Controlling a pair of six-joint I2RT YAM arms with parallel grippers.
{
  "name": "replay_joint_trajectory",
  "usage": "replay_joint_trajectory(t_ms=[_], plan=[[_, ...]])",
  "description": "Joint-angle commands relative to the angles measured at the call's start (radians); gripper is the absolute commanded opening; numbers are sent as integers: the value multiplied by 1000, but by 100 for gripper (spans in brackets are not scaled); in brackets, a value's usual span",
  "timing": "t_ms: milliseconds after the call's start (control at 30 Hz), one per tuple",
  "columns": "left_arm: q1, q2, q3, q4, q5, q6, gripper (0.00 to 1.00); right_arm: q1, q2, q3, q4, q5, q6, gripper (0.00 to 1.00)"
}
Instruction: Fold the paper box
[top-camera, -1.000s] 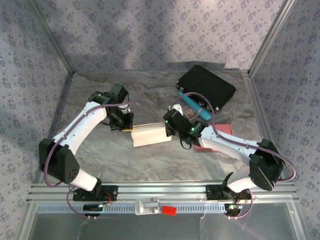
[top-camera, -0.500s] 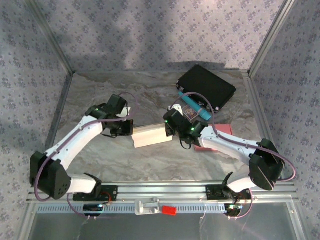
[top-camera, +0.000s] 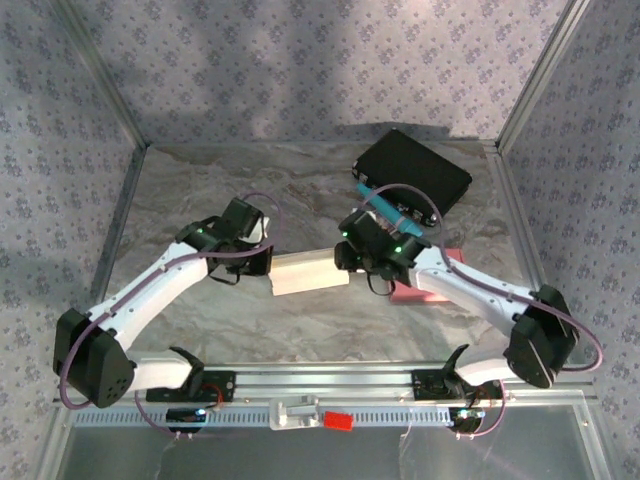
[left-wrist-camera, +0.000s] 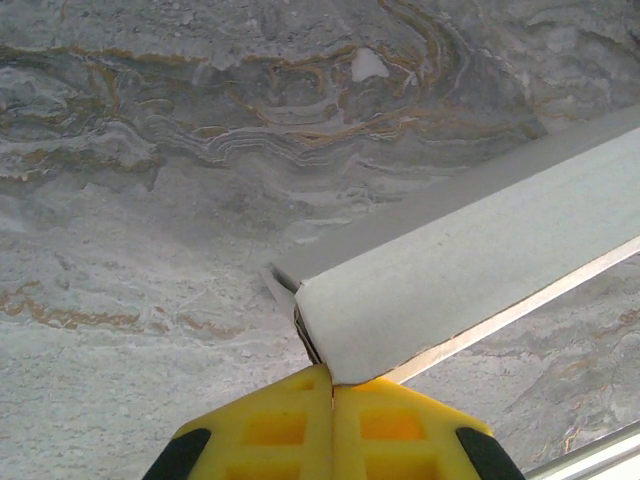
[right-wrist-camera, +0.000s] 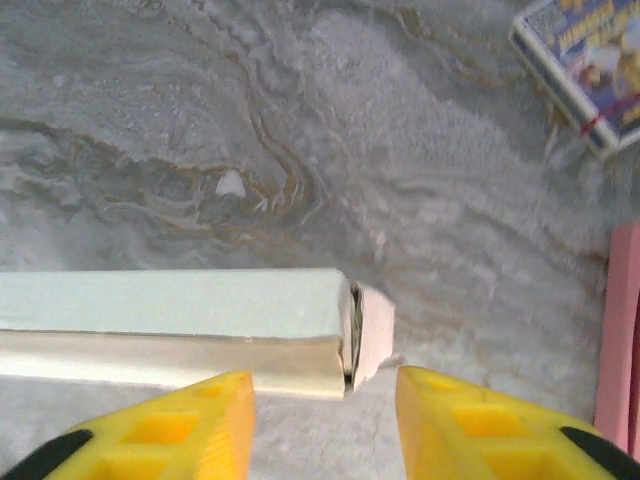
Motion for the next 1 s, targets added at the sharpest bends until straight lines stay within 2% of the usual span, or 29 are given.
replay_joint_trajectory(t_ms=[0, 133, 267, 367, 567, 700, 967], plan=[[-19, 6, -19, -21, -19, 6, 3, -86, -104, -21, -60, -211, 186, 52], [-41, -1, -11, -25, -53, 4, 3, -193, -201, -128, 83, -349, 457, 59], [-61, -2, -10, -25, -85, -2, 3, -248, -235, -215, 233, -387, 709, 63], [-73, -2, -10, -26, -104, -7, 3, -259, -229, -246, 309, -384, 822, 65], [-85, -4, -10, -30, -124, -14, 2, -254, -184, -297, 416, -410, 949, 65], [-92, -4, -8, -29, -129, -18, 2, -250, -151, -298, 463, -417, 962, 64], [-100, -2, -2, -34, -138, -31, 3, -235, -131, -313, 456, -450, 984, 55]])
